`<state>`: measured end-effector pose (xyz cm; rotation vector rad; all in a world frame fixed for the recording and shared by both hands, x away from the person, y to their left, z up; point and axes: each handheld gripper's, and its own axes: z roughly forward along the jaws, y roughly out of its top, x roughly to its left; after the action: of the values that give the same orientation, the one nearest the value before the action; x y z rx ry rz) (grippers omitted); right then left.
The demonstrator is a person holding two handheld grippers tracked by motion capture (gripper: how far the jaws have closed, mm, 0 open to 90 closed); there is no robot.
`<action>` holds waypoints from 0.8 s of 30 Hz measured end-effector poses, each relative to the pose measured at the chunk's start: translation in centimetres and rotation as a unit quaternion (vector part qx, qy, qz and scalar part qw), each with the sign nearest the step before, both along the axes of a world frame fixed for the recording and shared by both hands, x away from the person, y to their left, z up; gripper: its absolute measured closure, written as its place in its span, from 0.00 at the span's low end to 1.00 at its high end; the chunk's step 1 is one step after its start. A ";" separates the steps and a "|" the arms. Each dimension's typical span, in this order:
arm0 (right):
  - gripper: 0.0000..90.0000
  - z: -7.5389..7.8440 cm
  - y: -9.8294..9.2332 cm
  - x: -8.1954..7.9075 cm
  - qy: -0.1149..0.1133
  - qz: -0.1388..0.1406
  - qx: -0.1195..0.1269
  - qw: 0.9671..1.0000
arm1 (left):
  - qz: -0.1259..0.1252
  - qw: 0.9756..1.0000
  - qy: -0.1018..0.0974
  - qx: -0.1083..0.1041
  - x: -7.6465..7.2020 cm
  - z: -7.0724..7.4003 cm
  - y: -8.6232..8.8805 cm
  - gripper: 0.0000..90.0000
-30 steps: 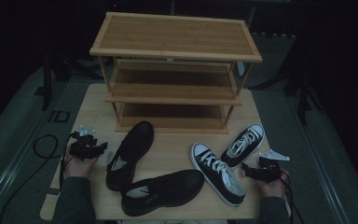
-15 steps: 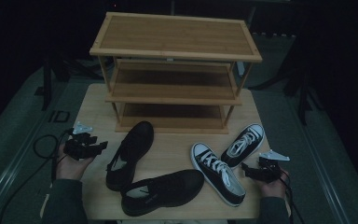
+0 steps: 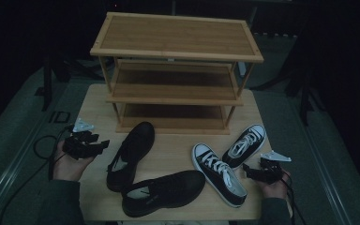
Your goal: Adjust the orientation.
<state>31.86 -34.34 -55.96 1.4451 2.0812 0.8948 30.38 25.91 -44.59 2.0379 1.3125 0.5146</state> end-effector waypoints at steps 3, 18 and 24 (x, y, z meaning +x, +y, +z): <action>0.18 0.0 0.0 0.0 0.000 0.000 0.000 1.000 | -0.007 1.000 0.002 0.006 -0.1 0.3 -0.4 0.55; 0.18 0.0 0.0 0.0 0.000 0.000 0.000 1.000 | -0.034 0.999 0.012 0.008 -0.7 1.0 -2.0 0.55; 0.18 0.0 0.0 0.0 0.000 0.000 0.000 1.000 | -0.053 0.998 0.022 0.017 -0.7 0.8 -3.0 0.55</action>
<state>31.86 -34.34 -55.97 1.4441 2.0819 0.8949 29.69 22.88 -43.76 2.1443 1.2218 0.4485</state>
